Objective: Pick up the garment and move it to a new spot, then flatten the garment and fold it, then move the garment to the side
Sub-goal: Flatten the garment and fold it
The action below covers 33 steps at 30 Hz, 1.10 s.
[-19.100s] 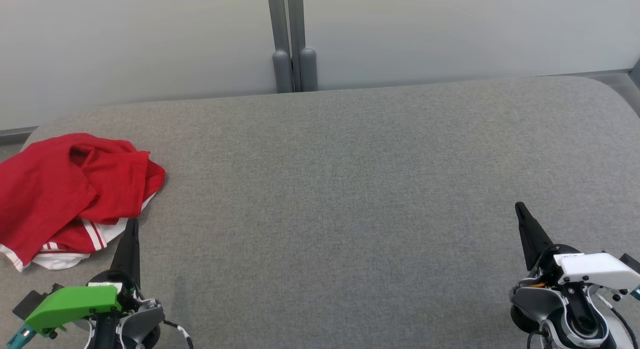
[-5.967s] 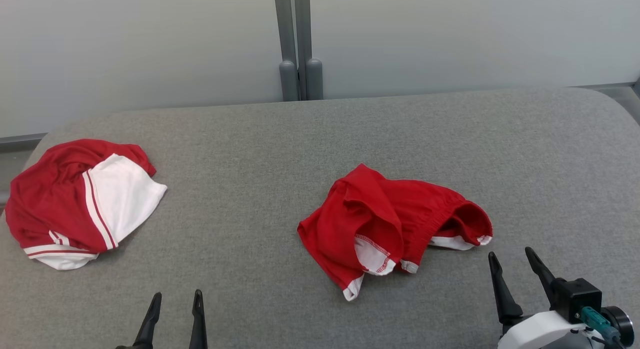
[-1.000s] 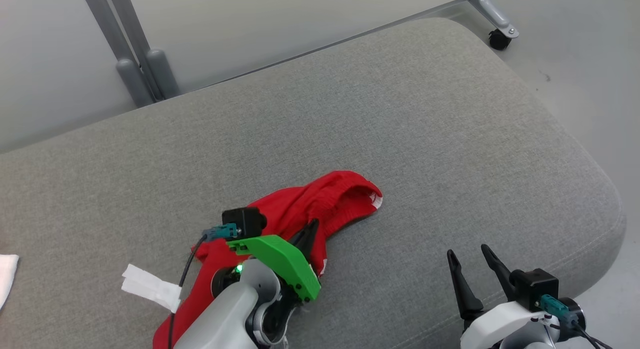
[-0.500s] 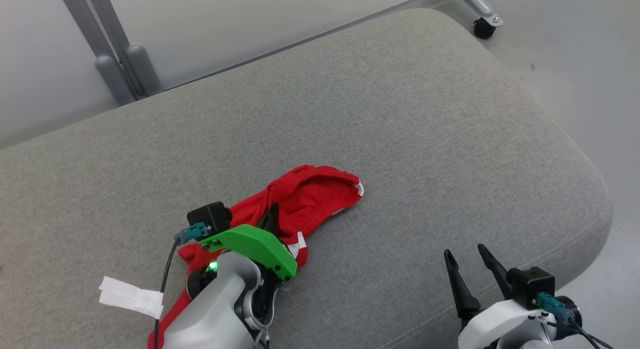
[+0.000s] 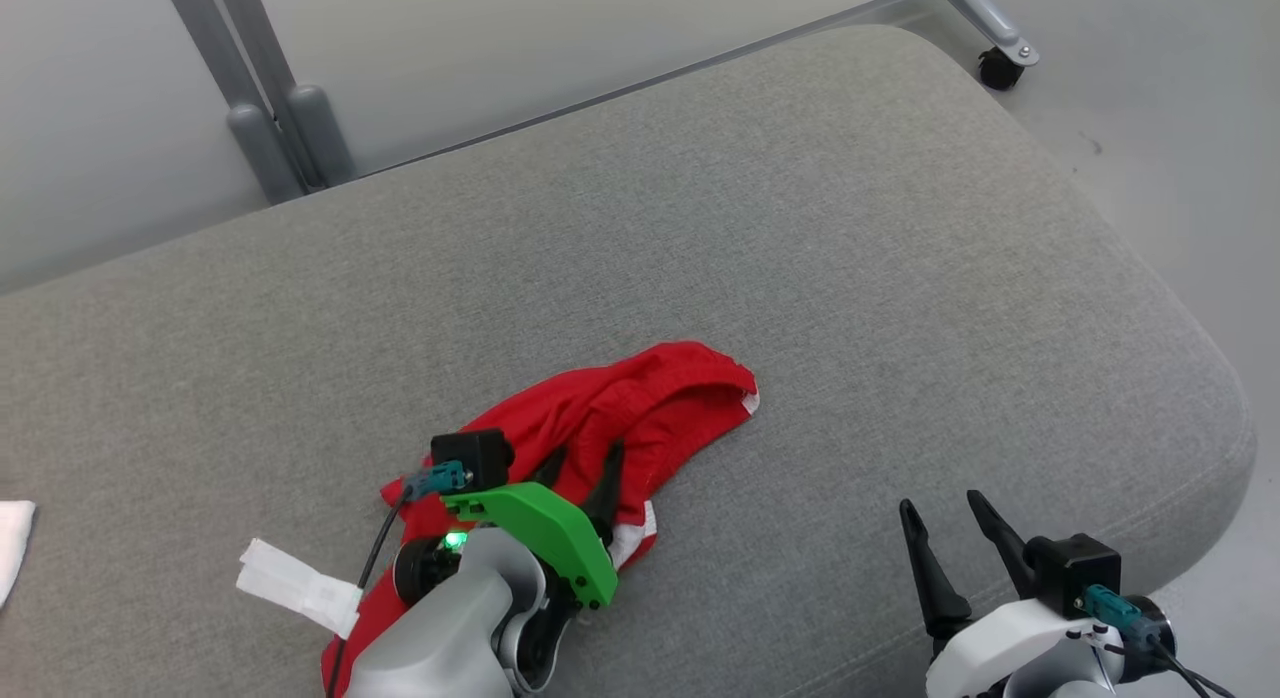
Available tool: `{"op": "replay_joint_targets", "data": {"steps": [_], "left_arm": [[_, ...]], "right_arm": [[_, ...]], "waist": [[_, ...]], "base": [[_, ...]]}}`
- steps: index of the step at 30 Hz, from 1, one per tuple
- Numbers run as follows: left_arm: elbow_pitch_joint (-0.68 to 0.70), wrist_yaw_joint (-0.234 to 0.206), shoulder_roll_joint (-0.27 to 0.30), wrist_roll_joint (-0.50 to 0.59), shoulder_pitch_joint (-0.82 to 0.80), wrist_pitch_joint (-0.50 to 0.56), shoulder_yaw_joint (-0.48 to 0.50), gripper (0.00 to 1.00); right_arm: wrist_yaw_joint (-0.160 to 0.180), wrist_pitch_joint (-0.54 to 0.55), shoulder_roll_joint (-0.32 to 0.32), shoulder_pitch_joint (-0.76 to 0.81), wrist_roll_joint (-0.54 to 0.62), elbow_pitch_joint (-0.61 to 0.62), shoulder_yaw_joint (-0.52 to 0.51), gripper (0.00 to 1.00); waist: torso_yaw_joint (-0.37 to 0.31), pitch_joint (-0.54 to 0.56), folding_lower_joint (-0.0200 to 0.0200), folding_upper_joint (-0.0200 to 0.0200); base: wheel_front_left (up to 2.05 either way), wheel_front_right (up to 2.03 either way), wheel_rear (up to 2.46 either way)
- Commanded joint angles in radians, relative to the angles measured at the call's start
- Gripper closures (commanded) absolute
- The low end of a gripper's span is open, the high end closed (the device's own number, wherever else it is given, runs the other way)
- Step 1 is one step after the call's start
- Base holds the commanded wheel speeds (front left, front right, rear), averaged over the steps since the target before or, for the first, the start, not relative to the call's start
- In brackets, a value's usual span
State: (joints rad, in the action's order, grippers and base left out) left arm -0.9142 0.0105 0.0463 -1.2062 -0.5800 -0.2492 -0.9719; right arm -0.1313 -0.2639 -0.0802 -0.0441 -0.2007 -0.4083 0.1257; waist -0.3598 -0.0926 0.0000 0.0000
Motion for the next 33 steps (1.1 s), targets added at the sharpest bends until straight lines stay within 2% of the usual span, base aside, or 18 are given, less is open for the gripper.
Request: {"op": "replay_joint_targets", "data": {"steps": [1, 3, 6, 15, 18, 22, 27, 33], "left_arm": [[0.005, 0.012, 0.008, 0.019, -0.019, -0.012, 0.004, 0.00], [0.030, 0.030, 0.007, 0.036, -0.013, -0.017, 0.029, 0.00], [0.129, 0.046, 0.021, 0.103, 0.032, -0.016, 0.144, 0.00], [0.527, -0.046, 0.080, 0.463, 0.344, -0.015, 0.441, 0.00], [0.617, -0.054, 0.069, 0.532, 0.461, -0.015, 0.543, 0.00], [0.690, -0.066, 0.070, 0.680, 0.579, -0.015, 0.649, 0.00], [0.735, -0.026, 0.044, 0.817, 0.686, -0.015, 0.742, 0.00], [0.753, 0.034, 0.021, 0.936, 0.761, -0.015, 0.834, 0.00]], "right_arm": [[0.001, -0.001, -0.006, 0.010, -0.001, 0.005, -0.005, 0.00], [0.001, -0.001, -0.007, 0.017, 0.003, 0.012, -0.011, 0.00], [0.001, -0.001, -0.011, 0.029, 0.010, 0.027, -0.027, 0.00], [0.001, -0.001, -0.027, 0.055, 0.028, 0.087, -0.071, 0.00], [0.001, -0.001, -0.030, 0.061, 0.031, 0.109, -0.090, 0.00], [0.001, -0.001, -0.033, 0.065, 0.033, 0.121, -0.101, 0.00], [0.001, -0.001, -0.038, 0.079, 0.037, 0.108, -0.111, 0.00], [0.001, -0.001, -0.035, 0.088, 0.045, 0.096, -0.116, 0.00]], "waist": [[0.022, 0.010, 0.0000, 0.0000], [0.041, 0.019, 0.0000, 0.0000], [0.080, 0.039, 0.0000, 0.0000], [0.211, 0.077, 0.0000, 0.0000], [0.259, 0.087, 0.0000, 0.0000], [0.308, 0.098, 0.0000, 0.0000], [0.360, 0.110, 0.0000, 0.0000], [0.387, 0.120, 0.0000, 0.0000]], "base": [[0.00, 0.00, 0.00], [0.00, 0.00, 0.00], [0.00, 0.00, 0.00], [0.00, 0.00, 0.00], [0.00, 0.00, 0.00], [0.00, 0.00, 0.00], [0.00, 0.00, 0.00], [0.00, 0.00, 0.00]]}}
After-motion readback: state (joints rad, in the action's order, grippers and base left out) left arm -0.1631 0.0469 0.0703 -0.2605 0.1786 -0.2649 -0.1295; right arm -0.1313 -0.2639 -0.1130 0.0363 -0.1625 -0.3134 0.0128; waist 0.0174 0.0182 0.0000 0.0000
